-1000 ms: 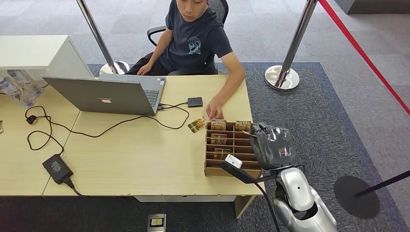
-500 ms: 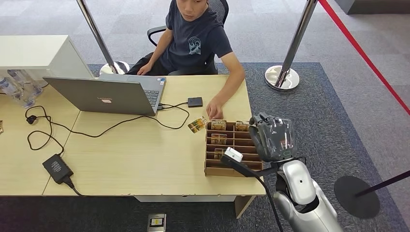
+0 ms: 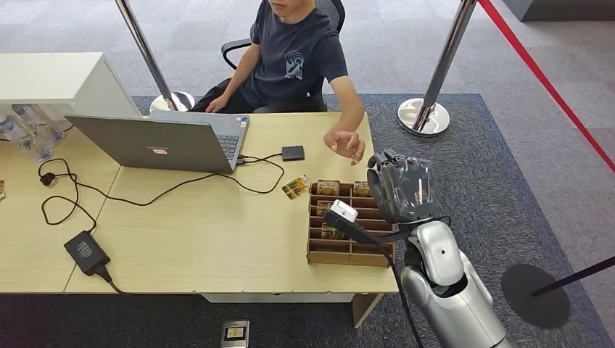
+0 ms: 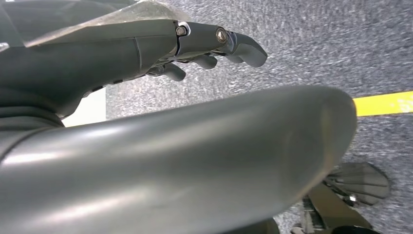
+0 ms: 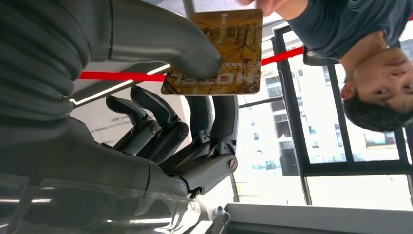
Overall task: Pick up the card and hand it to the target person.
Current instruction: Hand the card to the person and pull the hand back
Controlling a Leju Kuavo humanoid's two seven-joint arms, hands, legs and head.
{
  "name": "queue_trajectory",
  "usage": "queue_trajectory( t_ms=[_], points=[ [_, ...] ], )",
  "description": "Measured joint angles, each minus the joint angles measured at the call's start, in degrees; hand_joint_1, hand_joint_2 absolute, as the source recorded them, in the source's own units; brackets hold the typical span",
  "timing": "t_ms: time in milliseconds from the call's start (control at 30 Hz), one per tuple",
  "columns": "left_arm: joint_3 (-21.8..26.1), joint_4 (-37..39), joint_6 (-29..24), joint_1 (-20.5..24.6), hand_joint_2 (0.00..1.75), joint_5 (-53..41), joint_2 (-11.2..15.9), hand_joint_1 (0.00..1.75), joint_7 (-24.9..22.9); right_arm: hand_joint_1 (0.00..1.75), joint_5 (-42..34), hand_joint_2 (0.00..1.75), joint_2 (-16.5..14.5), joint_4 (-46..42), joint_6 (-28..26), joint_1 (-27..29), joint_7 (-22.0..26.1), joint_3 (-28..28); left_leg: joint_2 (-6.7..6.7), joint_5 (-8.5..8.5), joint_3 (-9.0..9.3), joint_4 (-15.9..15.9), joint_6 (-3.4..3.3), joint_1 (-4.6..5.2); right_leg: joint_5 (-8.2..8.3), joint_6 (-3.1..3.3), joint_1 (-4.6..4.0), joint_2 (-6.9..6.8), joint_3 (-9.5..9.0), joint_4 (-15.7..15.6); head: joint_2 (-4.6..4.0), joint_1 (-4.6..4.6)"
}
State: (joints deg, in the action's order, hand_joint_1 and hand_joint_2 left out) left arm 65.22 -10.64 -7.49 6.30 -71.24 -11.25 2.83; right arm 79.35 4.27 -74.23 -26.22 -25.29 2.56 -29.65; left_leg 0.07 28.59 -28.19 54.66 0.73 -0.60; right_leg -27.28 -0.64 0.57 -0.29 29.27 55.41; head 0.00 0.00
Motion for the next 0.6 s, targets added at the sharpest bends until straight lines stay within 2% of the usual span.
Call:
queue_trajectory(
  t_ms=[167, 433, 600],
  points=[
    [-0.09, -0.04, -0.22, -0.02, 0.0, -0.17, -0.16, 0.0, -0.49, 1.75, -0.65, 1.75, -1.94, 3.27, -0.87, -1.75, 0.51, 0.14, -0.03, -0.01, 0.0, 0.0, 0.0, 0.0, -0.01, 0.0, 0.0, -0.03, -0.02, 0.0, 0.0, 0.0],
    [0.31, 0.04, -0.27, -0.02, 0.0, 0.27, 0.05, 0.0, 0.21, 1.75, -0.53, 1.75, -2.55, 3.82, -0.63, -1.45, 0.54, 0.56, -0.1, -0.02, -0.04, 0.0, -0.01, -0.01, 0.0, 0.0, -0.01, -0.08, 0.0, -0.02, 0.0, 0.0],
    [-0.12, 0.05, -0.06, -0.22, 0.0, -0.29, 0.04, 0.0, -1.1, 1.75, -0.69, 1.75, -2.93, 5.11, -1.07, -1.73, 0.6, 0.77, -0.1, -0.02, -0.03, 0.01, 0.0, 0.0, -0.01, -0.01, 0.0, -0.09, -0.01, 0.0, 0.0, 0.0]
  ],
)
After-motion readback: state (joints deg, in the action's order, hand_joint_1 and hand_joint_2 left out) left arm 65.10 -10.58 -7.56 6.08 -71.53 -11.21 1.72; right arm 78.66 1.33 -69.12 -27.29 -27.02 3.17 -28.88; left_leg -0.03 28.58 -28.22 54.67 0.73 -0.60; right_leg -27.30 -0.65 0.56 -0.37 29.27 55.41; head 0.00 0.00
